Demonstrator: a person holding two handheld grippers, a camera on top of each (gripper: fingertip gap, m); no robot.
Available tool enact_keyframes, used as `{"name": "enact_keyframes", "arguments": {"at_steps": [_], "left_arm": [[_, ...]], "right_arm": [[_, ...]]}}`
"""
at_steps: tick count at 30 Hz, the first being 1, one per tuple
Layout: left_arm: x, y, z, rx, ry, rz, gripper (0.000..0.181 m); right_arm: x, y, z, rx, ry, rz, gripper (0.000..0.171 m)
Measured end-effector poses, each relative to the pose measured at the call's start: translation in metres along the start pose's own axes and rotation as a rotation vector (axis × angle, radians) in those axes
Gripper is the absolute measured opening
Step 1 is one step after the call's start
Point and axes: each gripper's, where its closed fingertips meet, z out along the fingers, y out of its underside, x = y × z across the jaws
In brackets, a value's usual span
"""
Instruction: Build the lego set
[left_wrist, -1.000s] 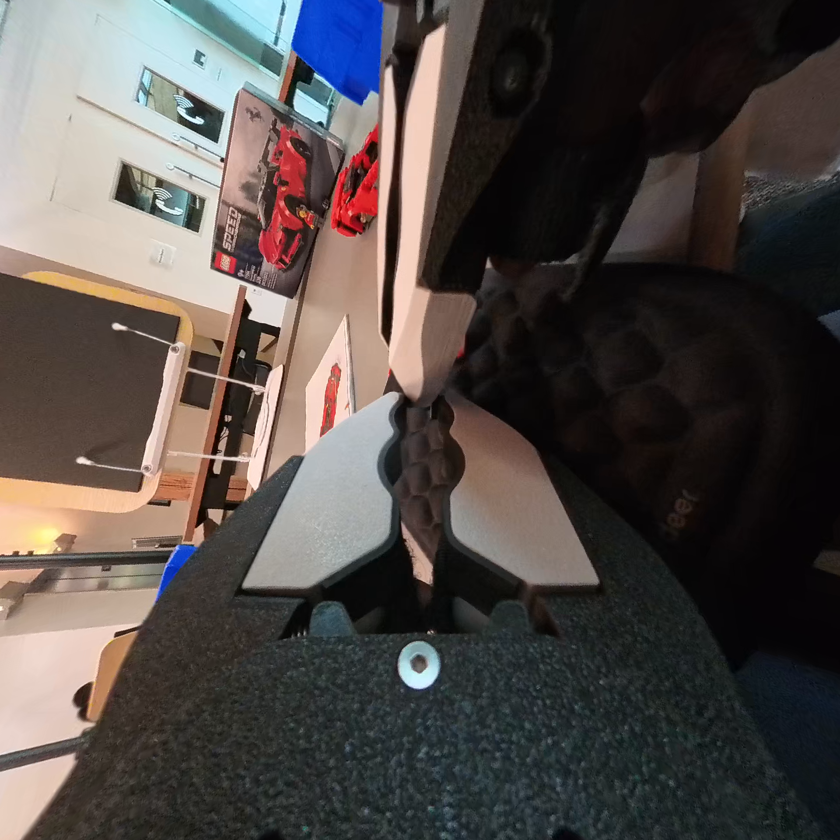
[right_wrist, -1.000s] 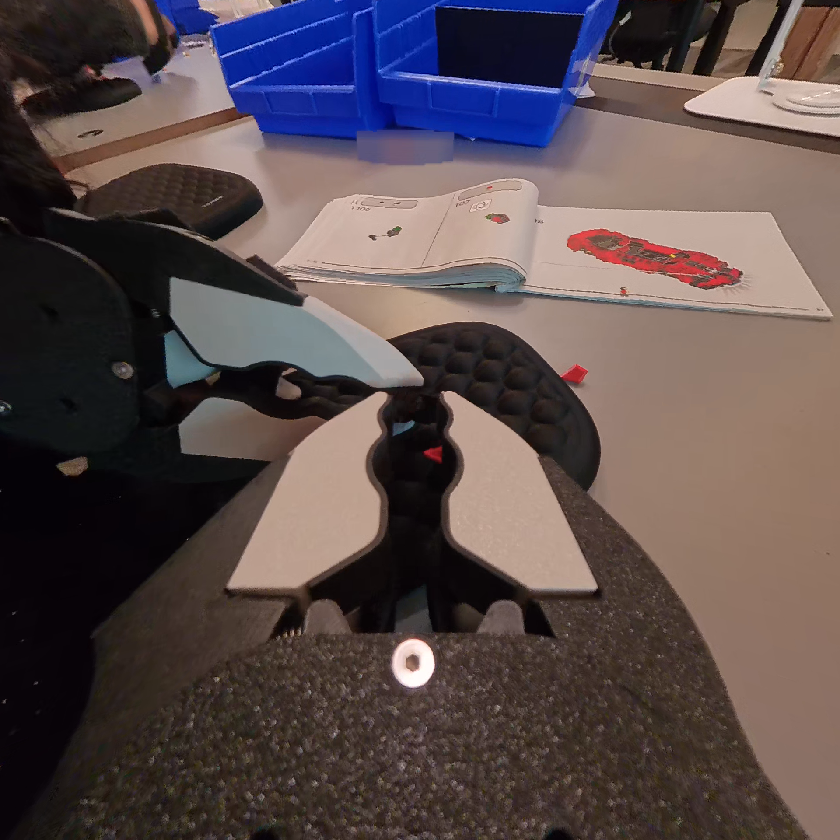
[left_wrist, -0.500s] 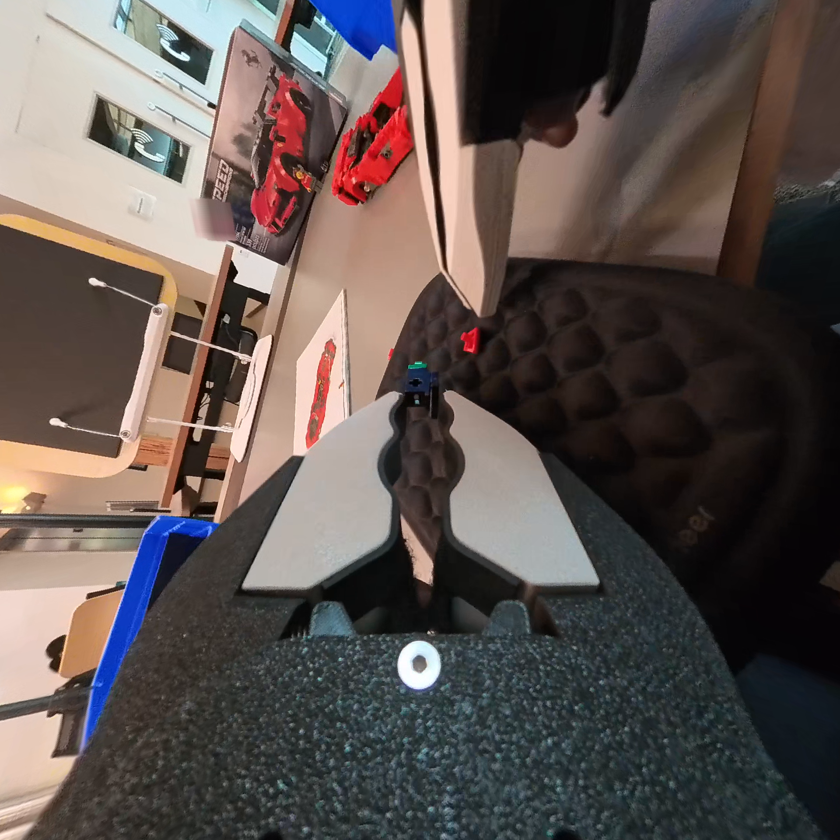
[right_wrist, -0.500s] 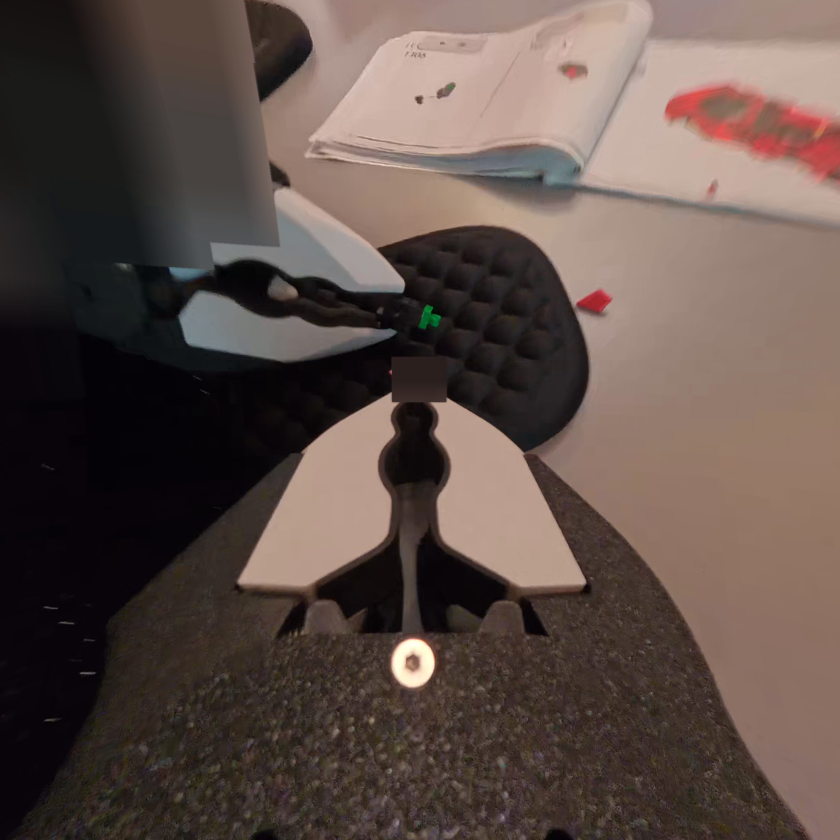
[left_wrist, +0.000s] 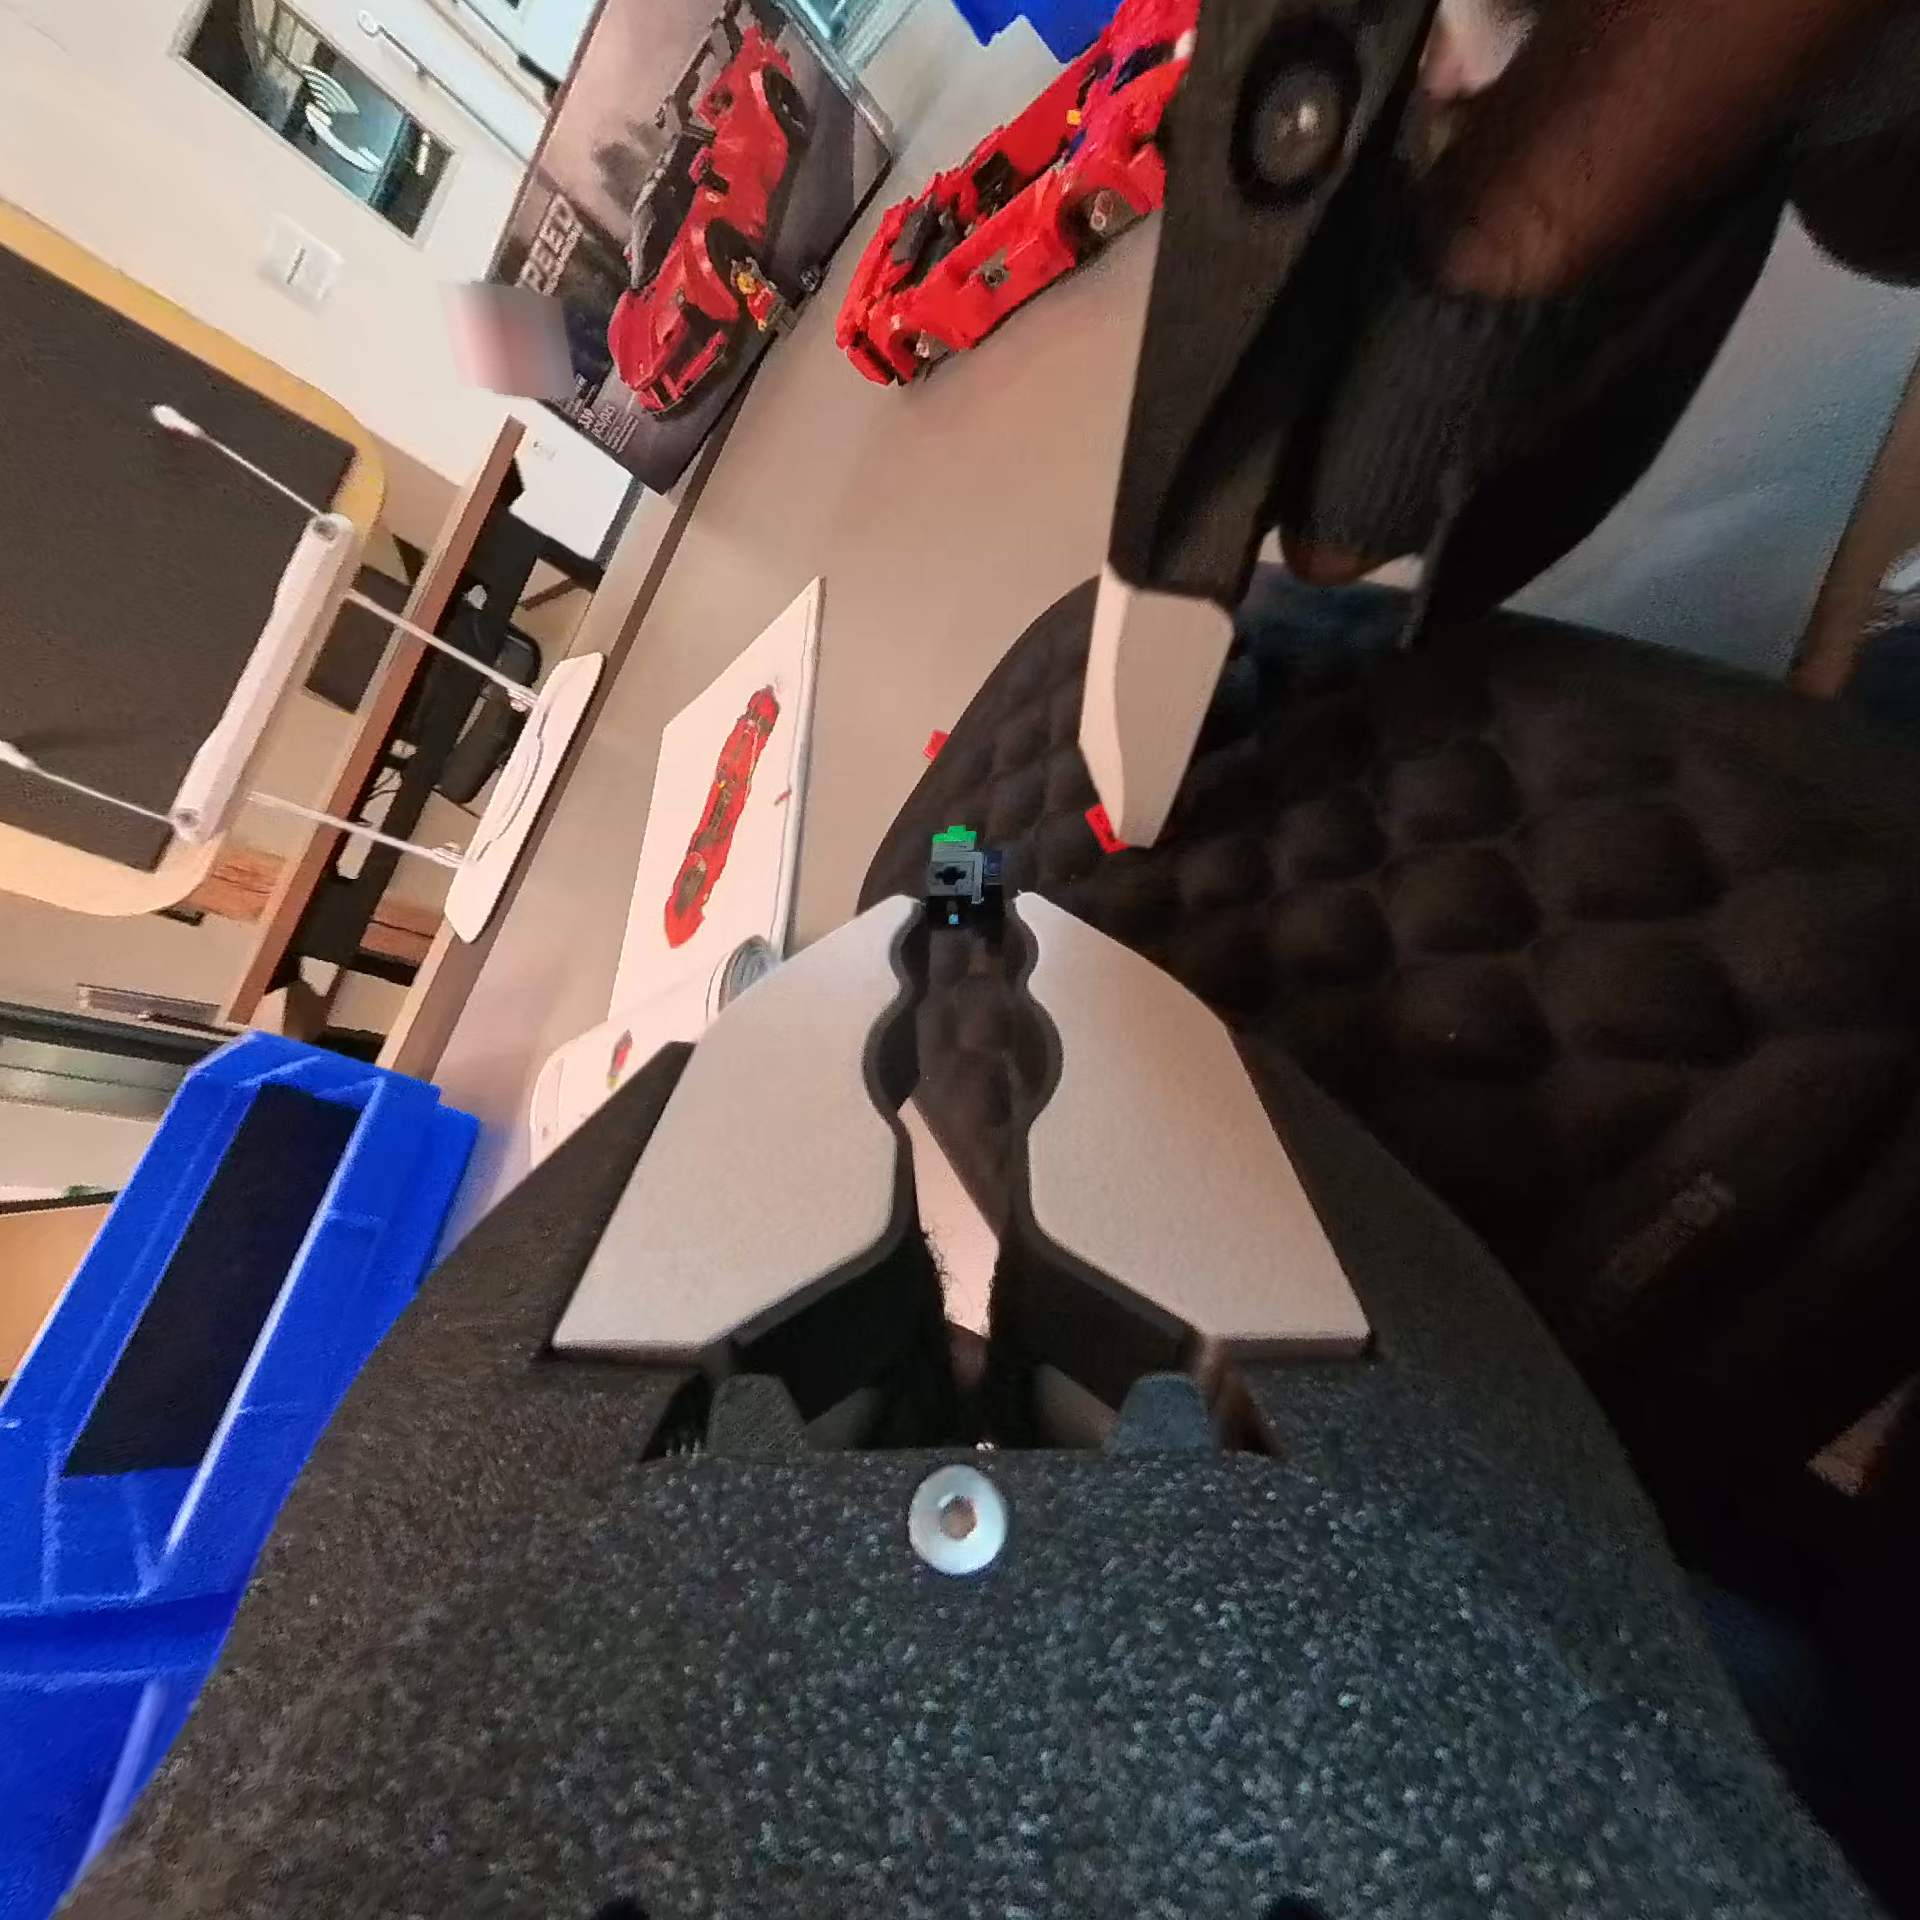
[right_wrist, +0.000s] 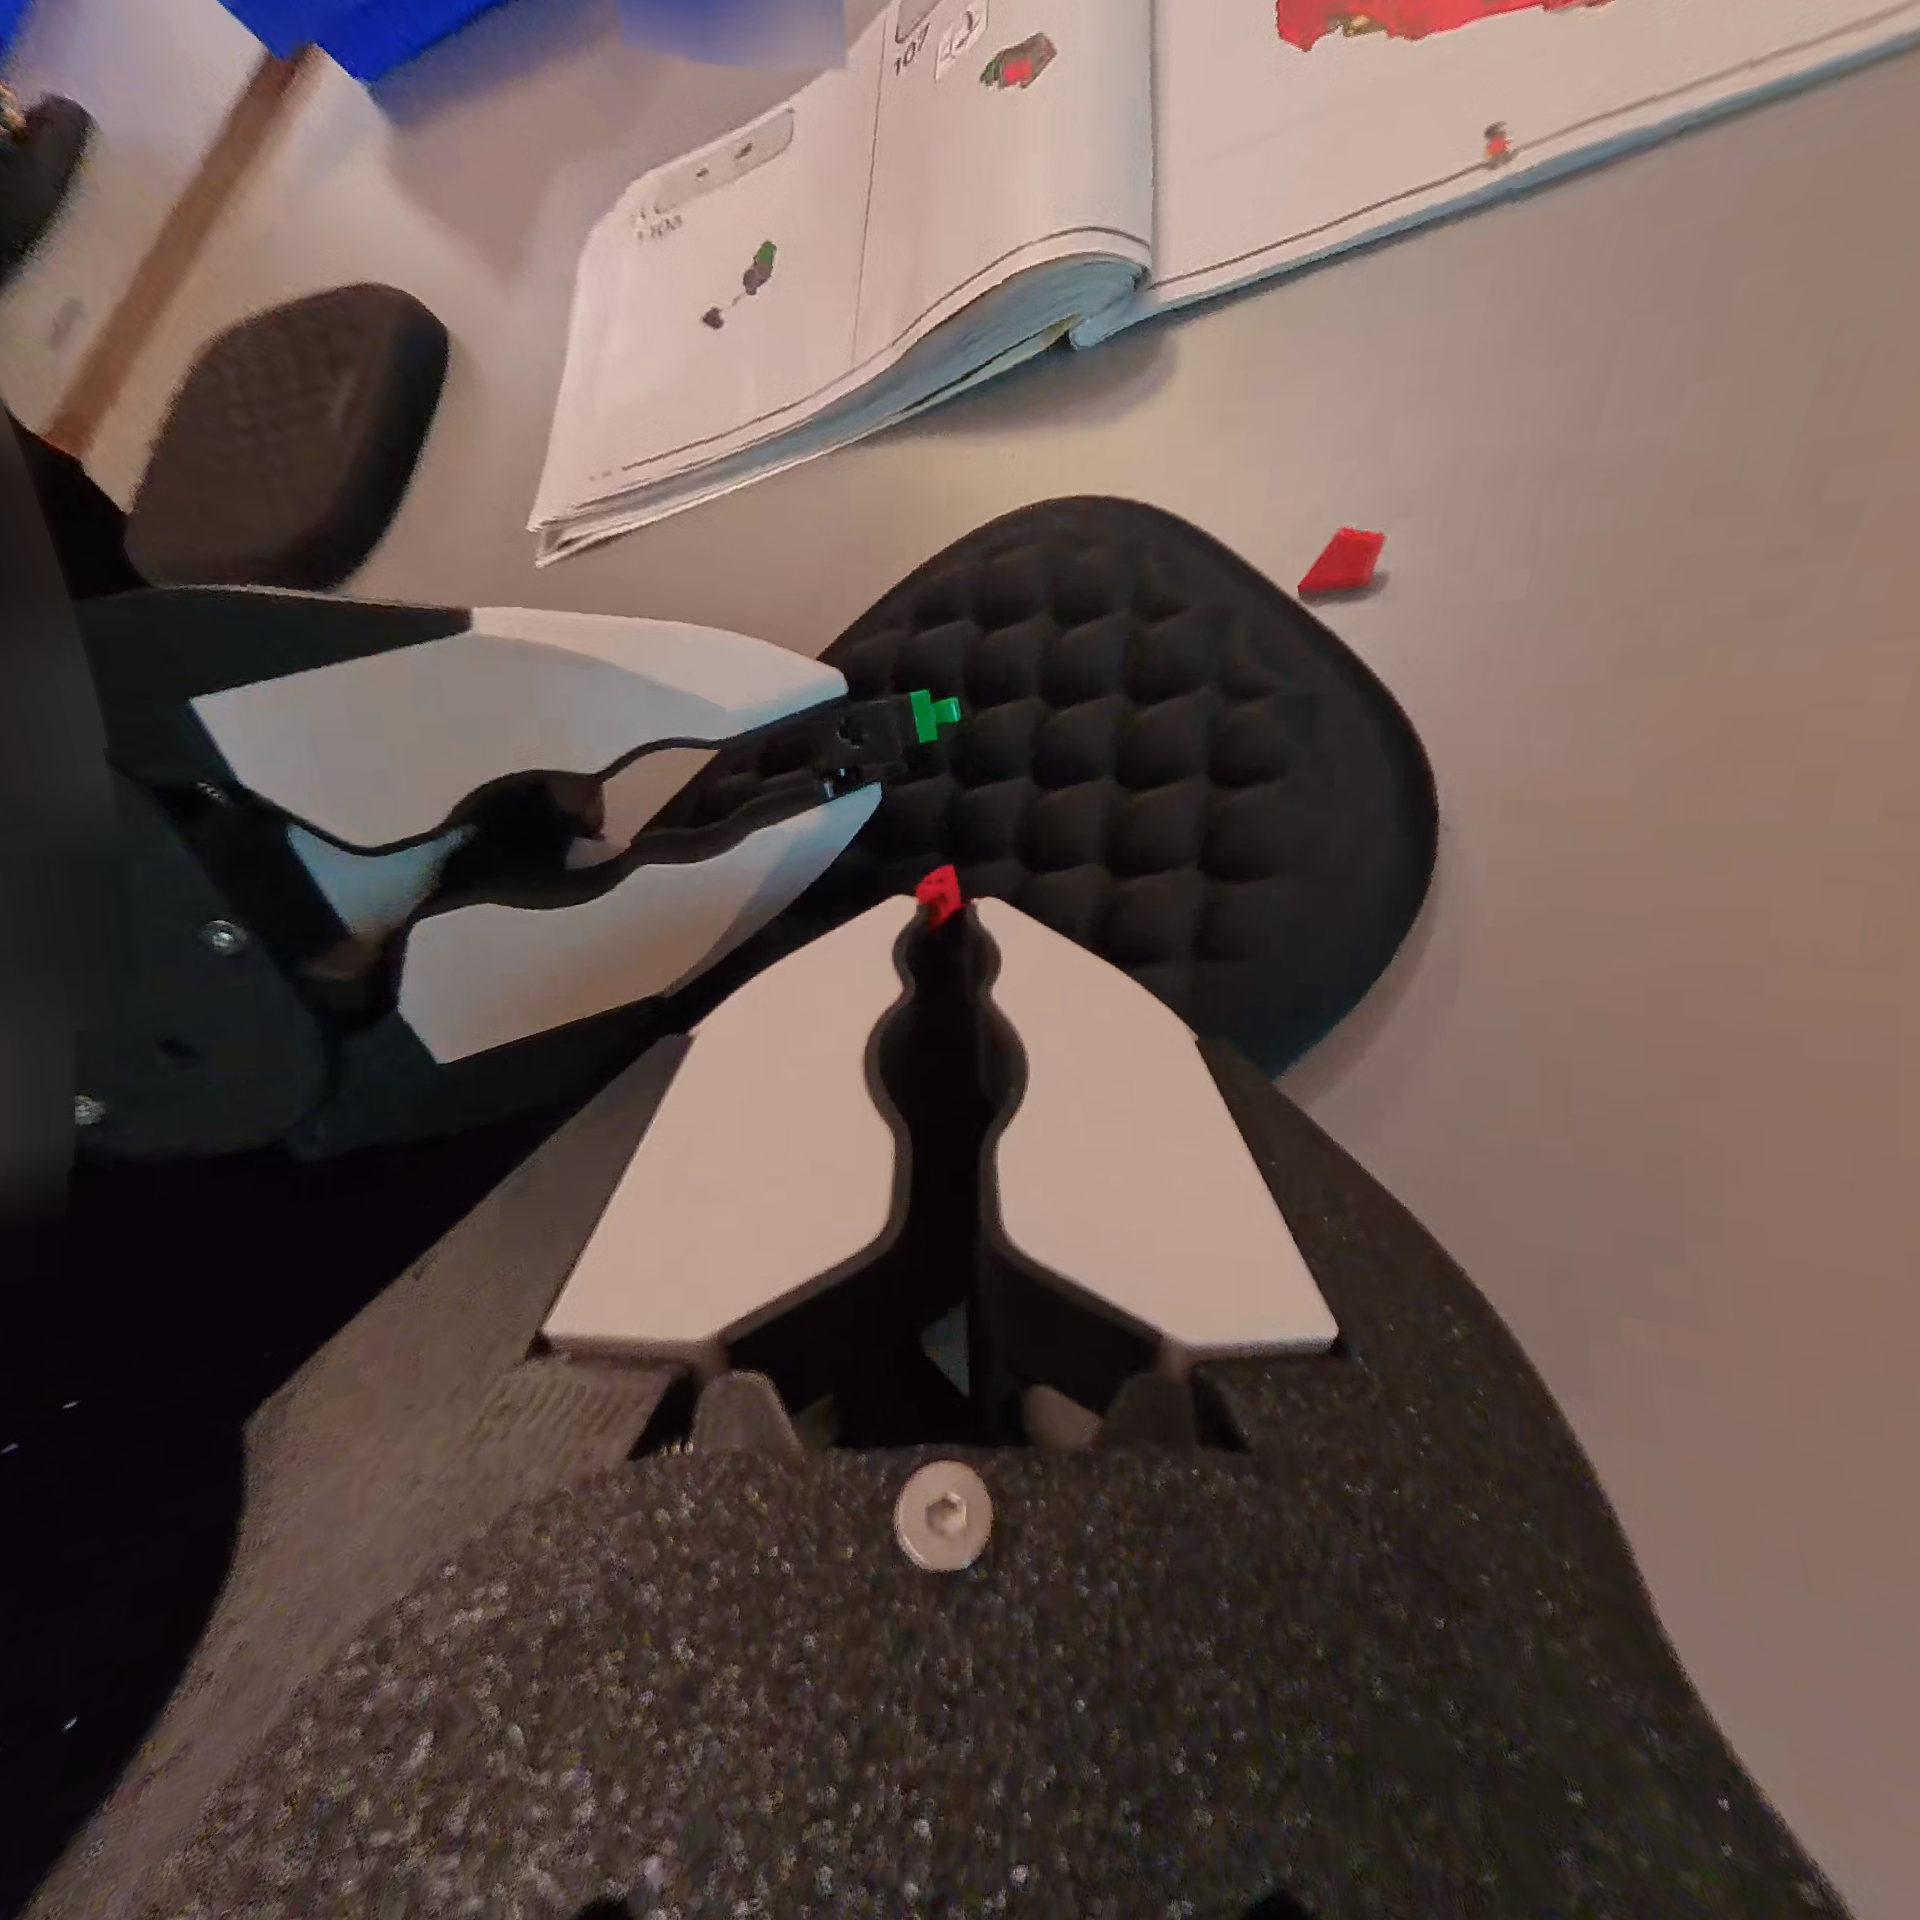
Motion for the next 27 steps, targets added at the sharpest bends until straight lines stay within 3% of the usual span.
{"name": "enact_keyframes", "arguments": {"at_steps": [6,11,17,27], "left_arm": [[0.002,0.003,-0.001,0.021,0.052,-0.093,0.012],[0.003,0.005,-0.003,0.03,0.098,-0.188,0.012],[0.002,0.004,-0.003,0.028,0.229,-0.409,0.012],[0.014,0.004,-0.001,-0.016,0.377,-0.522,0.012]], "right_arm": [[0.0,0.0,0.001,-0.015,0.099,-0.194,0.005],[-0.005,-0.008,0.001,0.099,0.191,-0.469,0.002],[-0.008,-0.033,-0.008,0.27,0.474,-0.839,0.002],[-0.009,-0.03,0.004,0.206,0.594,-1.008,0.002]]}}
